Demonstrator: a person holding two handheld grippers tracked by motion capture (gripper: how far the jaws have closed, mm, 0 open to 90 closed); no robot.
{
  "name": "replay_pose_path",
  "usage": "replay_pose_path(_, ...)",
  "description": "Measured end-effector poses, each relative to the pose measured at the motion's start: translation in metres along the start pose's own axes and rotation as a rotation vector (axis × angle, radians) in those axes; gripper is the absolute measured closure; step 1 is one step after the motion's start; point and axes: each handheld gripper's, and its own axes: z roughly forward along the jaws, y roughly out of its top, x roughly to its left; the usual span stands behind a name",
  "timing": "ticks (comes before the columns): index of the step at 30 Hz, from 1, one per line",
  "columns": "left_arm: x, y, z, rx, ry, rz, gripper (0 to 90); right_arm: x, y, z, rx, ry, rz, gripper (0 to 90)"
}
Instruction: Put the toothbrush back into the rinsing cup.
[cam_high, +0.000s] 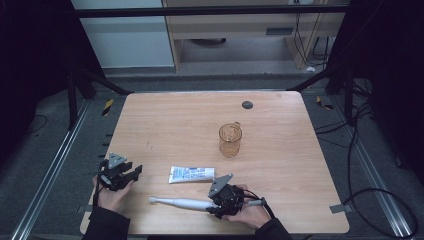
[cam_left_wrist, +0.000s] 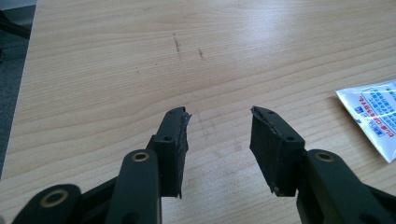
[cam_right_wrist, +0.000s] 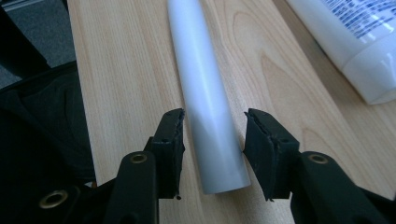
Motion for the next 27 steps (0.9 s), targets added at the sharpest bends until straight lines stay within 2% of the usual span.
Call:
replay_pose_path(8,0.0,0.0,0.001,0.006,-0.002,0.004,54.8,-0.002,-0.006,0.007,0.007,0.042,-0.005,63.6)
replay_pose_path(15,0.0,-0.001,0.002,0.009,-0.003,0.005,54.8,-0.005,-0.009,0.007,-0.006,0.037,-0.022,65.7)
replay_pose_path(19,0.0,-0.001,0.002,0.007,-0.001,0.004,54.8,-0.008,-0.011,0.004,-0.006,0.039,-0.05,66.0)
replay_pose_path(27,0.0,-0.001,0.002,0.007,0.0,0.003,54.9,-0.014,-0.02,-0.008,-0.008,0.08,-0.052,66.0)
